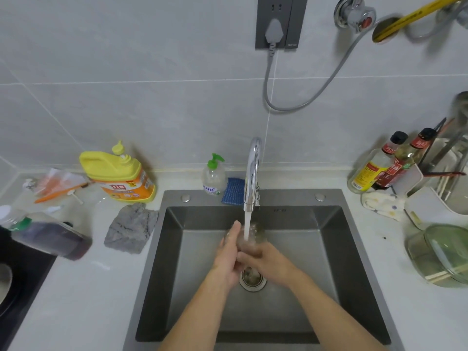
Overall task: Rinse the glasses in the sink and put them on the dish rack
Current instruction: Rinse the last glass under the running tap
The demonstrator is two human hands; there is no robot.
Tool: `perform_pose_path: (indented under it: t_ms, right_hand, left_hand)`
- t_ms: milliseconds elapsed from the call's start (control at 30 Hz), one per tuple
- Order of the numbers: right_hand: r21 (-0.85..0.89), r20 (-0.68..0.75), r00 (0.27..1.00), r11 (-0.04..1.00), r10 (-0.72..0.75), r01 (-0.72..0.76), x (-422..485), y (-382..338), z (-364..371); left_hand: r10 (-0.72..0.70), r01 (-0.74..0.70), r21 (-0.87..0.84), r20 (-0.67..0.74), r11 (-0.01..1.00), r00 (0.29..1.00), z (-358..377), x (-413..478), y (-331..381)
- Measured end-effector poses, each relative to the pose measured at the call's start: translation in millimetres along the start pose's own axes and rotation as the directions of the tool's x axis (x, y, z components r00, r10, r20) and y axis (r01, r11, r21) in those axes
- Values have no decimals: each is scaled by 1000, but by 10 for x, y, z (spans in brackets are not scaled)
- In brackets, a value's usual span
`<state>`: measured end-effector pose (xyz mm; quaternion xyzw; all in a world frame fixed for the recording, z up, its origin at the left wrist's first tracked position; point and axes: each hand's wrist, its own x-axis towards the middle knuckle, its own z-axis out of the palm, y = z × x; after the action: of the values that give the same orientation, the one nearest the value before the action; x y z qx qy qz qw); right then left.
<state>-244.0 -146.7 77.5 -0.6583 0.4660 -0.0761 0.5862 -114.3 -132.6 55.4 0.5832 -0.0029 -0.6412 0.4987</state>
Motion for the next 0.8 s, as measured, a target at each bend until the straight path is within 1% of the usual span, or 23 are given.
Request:
perform_pose_path:
  t_ms: [33, 67, 133, 167, 200, 233, 267, 300, 333, 367, 400, 433, 467, 500, 533, 600, 633, 700, 733, 767, 800]
  right_hand:
    - [-117, -16, 1000, 993, -2, 0, 29, 41, -21]
    - [-152, -37, 999, 988, 2, -7, 47, 29, -42]
    - [-108, -63, 998, 994, -17, 10, 30, -104, -33]
    - [-20, -71, 997, 1000, -13, 11, 24, -162, -17]
    - [120, -64, 998, 993, 11, -4, 20, -206, -5]
    - [287, -41, 998, 958, 41, -27, 13, -242, 6]
    - [391, -12, 998, 919, 59, -49, 12, -227, 28]
    - [388, 1, 999, 920, 49, -46, 3, -190, 46]
    - [264, -11, 1000, 964, 22, -19, -1, -138, 49]
    - [69, -13, 1000, 998, -8, 9, -7, -84, 46]
    - [-128, 6, 999, 991, -35, 36, -4, -33, 46]
    - [-266, 2, 999, 964, -32, 31, 0, 2, 46]
    - [-322, -9, 999, 946, -38, 34, 11, 21, 46]
    - [-290, -20, 999, 957, -32, 25, 10, 5, 45]
    - [-205, -29, 999, 979, -21, 14, 32, -9, 55]
    - [29, -30, 1000, 1000, 1, 0, 49, -65, 95]
    - [156, -36, 999, 988, 14, -8, 58, -84, 116]
    - [418, -44, 996, 907, 79, -53, 78, -36, 145]
    - [471, -40, 995, 880, 97, -67, 72, -32, 157]
    - [445, -43, 995, 893, 88, -59, 76, 9, 154]
    - [332, -44, 997, 942, 66, -47, 69, 21, 130]
  left_hand:
    - [-24, 24, 6, 4, 1000, 1000, 7, -12, 9]
    - [-37, 37, 1, 8, 999, 999, 15, -32, 11]
    - [-33, 34, -12, 39, 999, 999, 0, -55, -4]
    - [-21, 22, -22, 62, 1000, 998, -15, -62, -15]
    - [-7, 11, -40, 76, 999, 997, -18, -93, -6]
    - [8, -4, -54, 85, 999, 996, -20, -102, 0]
    - [17, -11, -68, 90, 998, 996, -22, -120, 9]
    - [12, -4, -80, 90, 997, 996, -27, -115, 10]
    - [-14, 20, -86, 72, 996, 997, -26, -131, 30]
    - [-50, 53, -74, 46, 996, 998, -17, -161, 48]
    - [-86, 88, -72, 31, 994, 996, -9, -180, 57]
    - [-107, 109, -73, 29, 991, 994, -8, -165, 52]
    - [-119, 122, -83, 38, 989, 992, -10, -150, 33]
    - [-126, 129, -84, 42, 988, 991, -22, -126, -4]
    - [-125, 129, -92, 50, 987, 991, -30, -136, -18]
    - [-100, 106, -97, 64, 990, 993, -58, -129, -46]
    - [-90, 96, -100, 70, 990, 993, -60, -131, -60]
    - [-66, 71, -118, 47, 990, 997, -54, -170, -67]
    - [-48, 50, -138, 19, 989, 999, -48, -175, -73]
    - [-46, 45, -126, -2, 991, 999, -41, -176, -72]
    - [-54, 53, -129, -5, 990, 999, -31, -170, -60]
